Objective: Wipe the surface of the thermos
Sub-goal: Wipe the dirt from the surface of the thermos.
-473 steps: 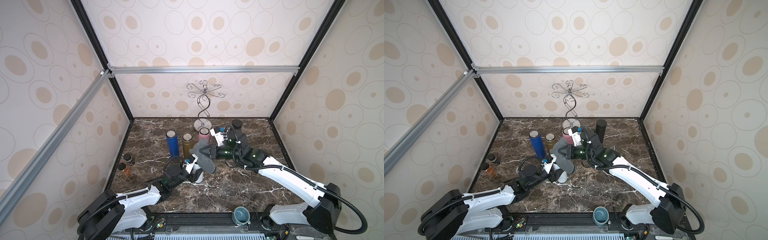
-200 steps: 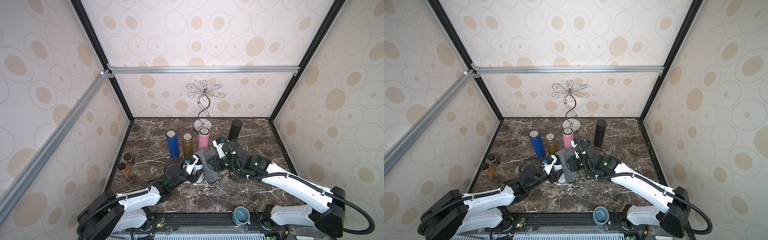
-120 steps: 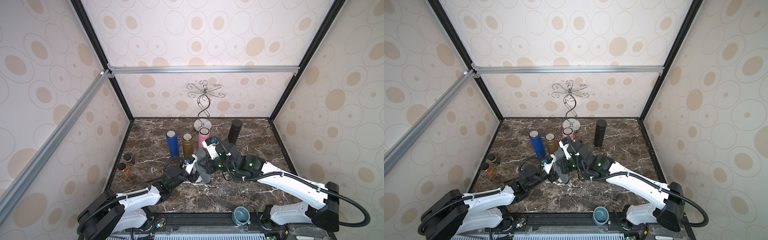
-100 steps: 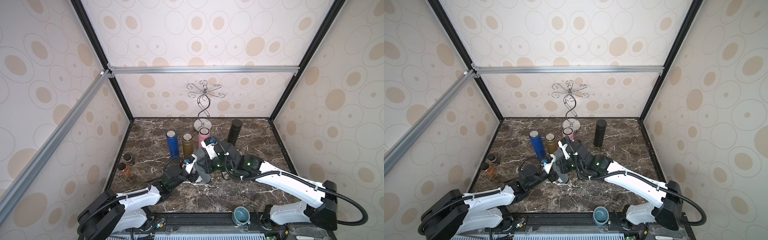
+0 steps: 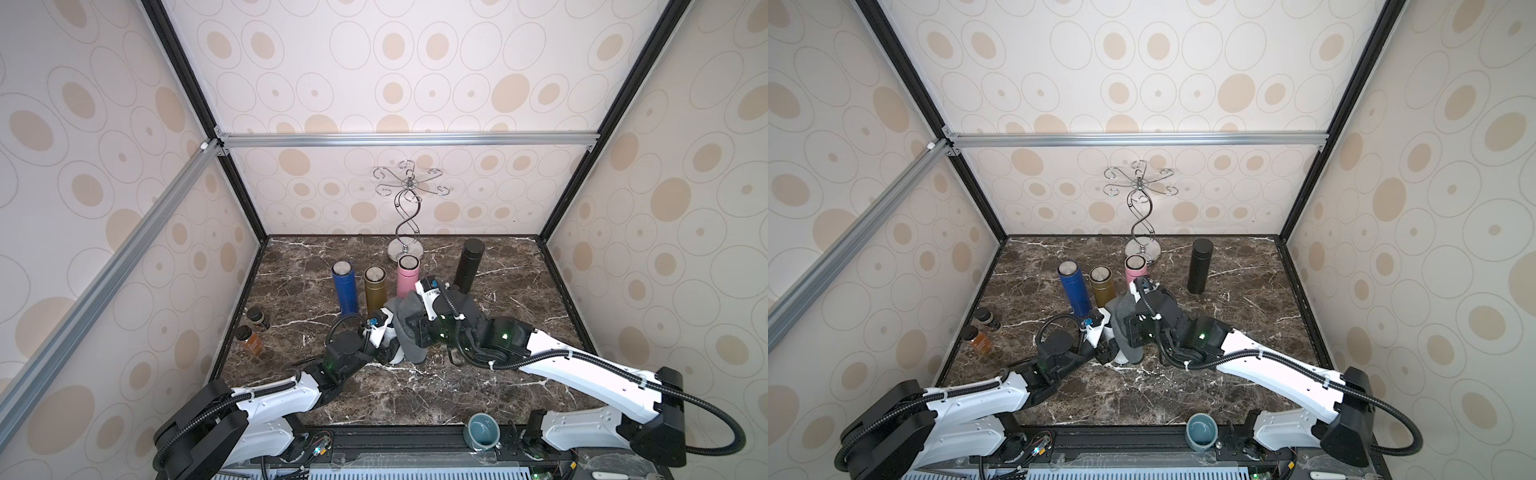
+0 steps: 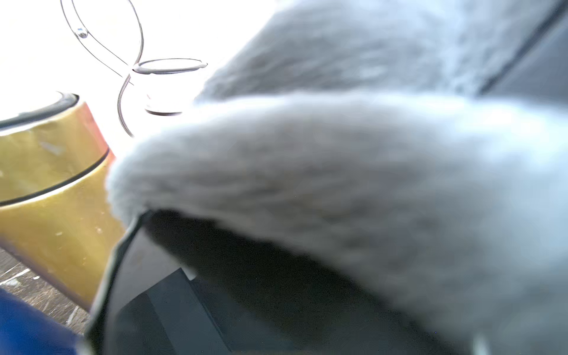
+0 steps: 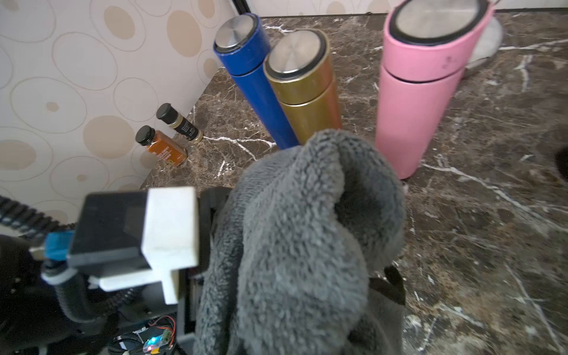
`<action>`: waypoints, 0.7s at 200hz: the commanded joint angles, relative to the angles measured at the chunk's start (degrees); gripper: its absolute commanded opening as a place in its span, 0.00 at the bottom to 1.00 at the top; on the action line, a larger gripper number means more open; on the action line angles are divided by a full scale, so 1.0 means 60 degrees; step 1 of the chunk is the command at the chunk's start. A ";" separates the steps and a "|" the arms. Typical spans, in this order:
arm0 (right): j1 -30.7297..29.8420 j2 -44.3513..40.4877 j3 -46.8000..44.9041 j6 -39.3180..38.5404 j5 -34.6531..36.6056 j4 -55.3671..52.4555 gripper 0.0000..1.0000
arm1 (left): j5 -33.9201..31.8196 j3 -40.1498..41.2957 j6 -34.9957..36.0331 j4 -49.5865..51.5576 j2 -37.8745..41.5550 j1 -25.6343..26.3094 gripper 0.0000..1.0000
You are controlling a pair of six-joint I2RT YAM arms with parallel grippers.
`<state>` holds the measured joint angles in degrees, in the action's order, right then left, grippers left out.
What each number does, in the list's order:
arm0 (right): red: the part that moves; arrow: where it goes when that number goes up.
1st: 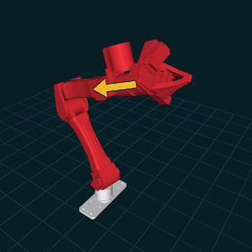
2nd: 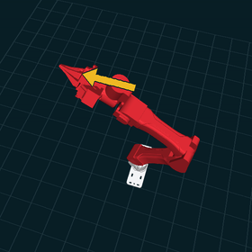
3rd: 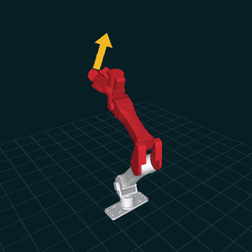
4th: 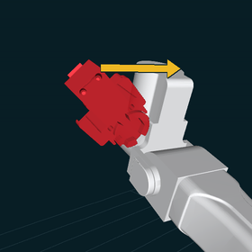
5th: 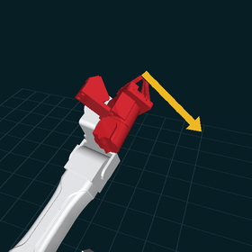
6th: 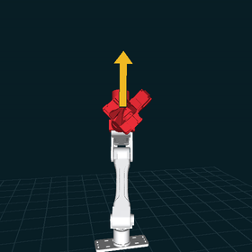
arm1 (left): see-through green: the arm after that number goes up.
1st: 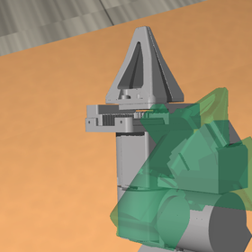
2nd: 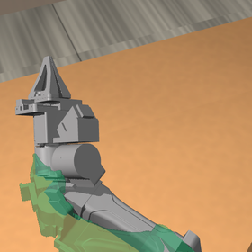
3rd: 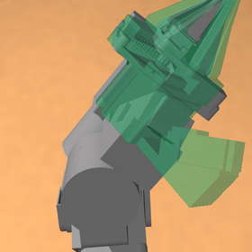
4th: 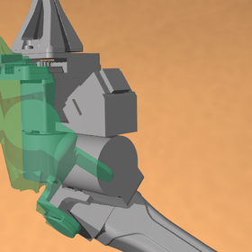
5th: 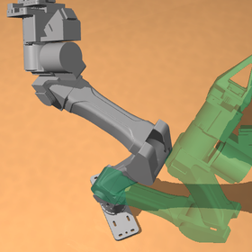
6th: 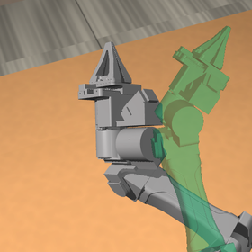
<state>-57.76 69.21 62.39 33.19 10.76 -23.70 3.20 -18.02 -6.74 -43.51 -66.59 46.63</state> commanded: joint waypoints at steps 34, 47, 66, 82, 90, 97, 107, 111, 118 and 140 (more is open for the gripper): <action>0.0083 -0.2226 -0.1481 0.0412 0.0948 -0.0405 0.00 | -0.0452 -0.0137 -0.0368 -0.0228 0.1243 0.0035 0.00; 0.0110 -0.2683 -0.1820 0.0541 0.0893 -0.0312 0.00 | -0.0532 -0.0263 -0.0562 0.0088 0.1636 0.0036 0.00; 0.0383 -0.3442 -0.2362 0.0822 0.0470 0.0056 0.00 | -0.0618 -0.0602 -0.0799 0.0773 0.2099 0.0036 0.00; 0.0823 -0.4009 -0.2822 0.1056 -0.0357 0.0572 0.00 | -0.0712 -0.0922 -0.1025 0.1398 0.2409 0.0036 0.00; 0.1093 -0.4240 -0.3049 0.1187 -0.0826 0.0886 0.00 | -0.0770 -0.1041 -0.1226 0.1613 0.2575 0.0036 0.00; 0.1266 -0.4402 -0.3254 0.1311 -0.1284 0.1210 0.00 | -0.0800 -0.1103 -0.1431 0.1691 0.2764 0.0036 0.00; 0.1479 -0.4589 -0.3586 0.1487 -0.1844 0.1737 0.00 | -0.0860 -0.1176 -0.1792 0.1740 0.3079 0.0036 0.00; 0.1547 -0.4668 -0.3704 0.1575 -0.2017 0.1988 0.00 | -0.0866 -0.1216 -0.1957 0.1763 0.3202 0.0032 0.00; 0.1633 -0.4768 -0.3904 0.1703 -0.2311 0.2346 0.00 | -0.0852 -0.1316 -0.2199 0.1785 0.3440 0.0028 0.00; 0.1795 -0.5048 -0.4387 0.1986 -0.2772 0.3234 0.00 | -0.0875 -0.1600 -0.2826 0.1851 0.4154 0.0029 0.00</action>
<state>-47.99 40.69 38.63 41.39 0.62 -13.78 -1.23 -22.26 -17.50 -30.09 -46.48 46.68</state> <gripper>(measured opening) 0.085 0.666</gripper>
